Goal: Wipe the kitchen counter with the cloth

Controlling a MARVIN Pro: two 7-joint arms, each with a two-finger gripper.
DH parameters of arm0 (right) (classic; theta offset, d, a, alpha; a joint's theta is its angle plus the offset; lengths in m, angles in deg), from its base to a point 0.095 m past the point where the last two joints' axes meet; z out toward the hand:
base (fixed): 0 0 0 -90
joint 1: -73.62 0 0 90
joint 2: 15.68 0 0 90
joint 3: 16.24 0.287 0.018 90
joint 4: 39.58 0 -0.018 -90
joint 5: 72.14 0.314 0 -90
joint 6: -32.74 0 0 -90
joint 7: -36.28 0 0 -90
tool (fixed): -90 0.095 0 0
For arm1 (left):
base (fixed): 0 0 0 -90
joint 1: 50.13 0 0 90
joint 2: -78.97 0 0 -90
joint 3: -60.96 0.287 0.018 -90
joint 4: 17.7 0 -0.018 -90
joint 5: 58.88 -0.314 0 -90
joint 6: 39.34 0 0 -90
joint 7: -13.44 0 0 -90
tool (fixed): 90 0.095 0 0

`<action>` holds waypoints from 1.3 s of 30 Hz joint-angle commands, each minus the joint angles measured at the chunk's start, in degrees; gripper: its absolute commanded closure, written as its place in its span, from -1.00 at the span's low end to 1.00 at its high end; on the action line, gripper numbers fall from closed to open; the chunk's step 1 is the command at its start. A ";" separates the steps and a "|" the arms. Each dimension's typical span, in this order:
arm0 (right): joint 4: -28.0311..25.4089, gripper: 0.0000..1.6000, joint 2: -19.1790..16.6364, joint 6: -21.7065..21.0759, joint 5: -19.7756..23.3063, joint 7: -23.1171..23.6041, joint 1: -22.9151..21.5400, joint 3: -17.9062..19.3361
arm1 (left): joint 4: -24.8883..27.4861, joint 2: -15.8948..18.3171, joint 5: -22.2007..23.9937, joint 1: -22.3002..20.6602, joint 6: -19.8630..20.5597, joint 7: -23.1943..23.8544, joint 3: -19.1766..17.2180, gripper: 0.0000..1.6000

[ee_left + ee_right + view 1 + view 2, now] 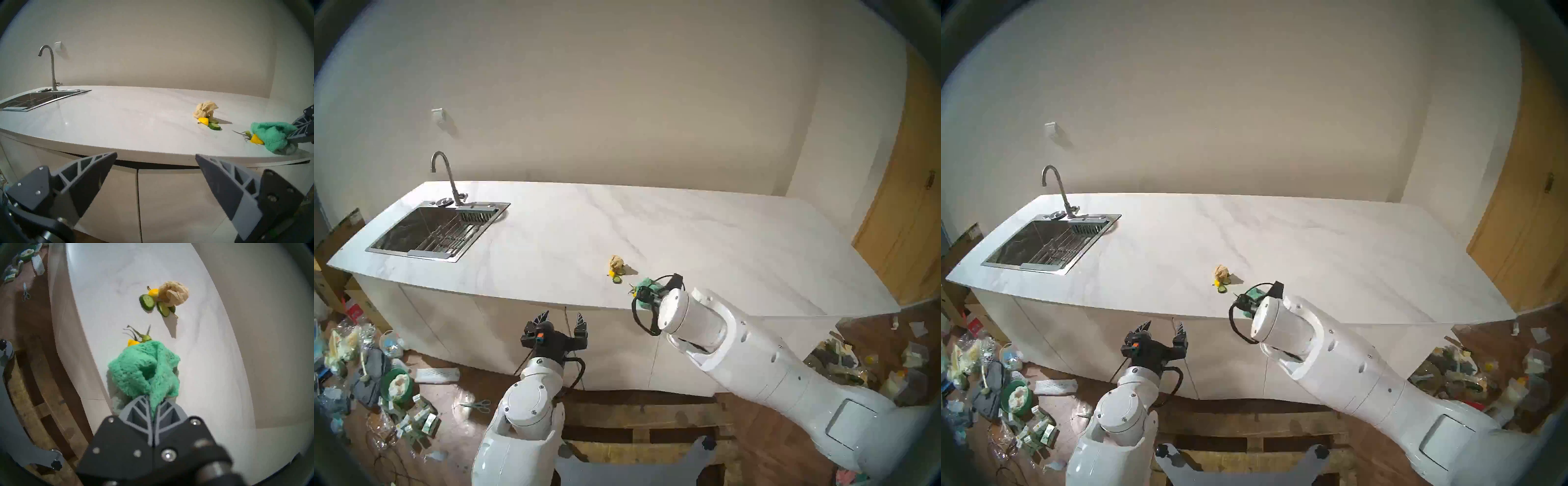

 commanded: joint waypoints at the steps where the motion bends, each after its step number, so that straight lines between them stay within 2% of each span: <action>1: 6.11 1.00 6.22 -0.59 -0.20 -3.91 -5.11 -3.90 | 1.37 0.01 0.06 -0.43 -0.36 0.20 0.15 -1.00; 11: 16.26 1.00 12.01 0.83 0.89 -5.68 -11.61 -6.41 | 1.22 0.00 0.04 -0.51 -0.37 0.14 0.15 -1.00; 18: 22.16 1.00 16.29 1.68 2.51 -6.53 -14.34 -7.98 | 1.21 0.00 0.04 -0.52 -0.38 0.13 0.16 -1.00; 20: 22.63 1.00 16.07 1.99 3.09 -6.73 -14.76 -8.44 | 1.24 0.00 0.05 -0.51 -0.39 0.14 0.16 -1.00; 22: 26.77 1.00 18.35 1.59 3.73 -8.41 -15.30 -7.11 | 1.39 0.03 0.08 -0.43 -0.39 0.19 0.16 -1.00; 24: 27.97 1.00 19.00 1.52 4.02 -9.18 -15.39 -6.51 | 1.46 0.04 0.09 -0.39 -0.37 0.22 0.16 -1.00; 25: 29.65 1.00 20.10 1.11 3.36 -9.65 -15.07 -4.34 | 1.58 0.07 0.13 -0.32 -0.34 0.27 0.16 -1.00; 31: 20.53 1.00 11.67 -0.59 4.18 -7.34 -13.52 -3.01 | 1.61 0.07 0.14 -0.31 -0.32 0.28 0.16 -1.00; 34: 18.37 1.00 9.29 -0.59 3.85 -5.98 -12.59 -2.59 | 1.52 0.06 0.11 -0.36 -0.35 0.24 0.16 -1.00; 36: 17.76 1.00 8.96 -0.59 3.40 -5.52 -12.09 -2.16 | 1.50 0.05 0.10 -0.37 -0.35 0.23 0.17 -1.00; 39: 15.61 1.00 6.89 -0.59 3.25 -5.19 -9.36 -0.53 | 1.46 0.04 0.09 -0.39 -0.36 0.21 0.17 -1.00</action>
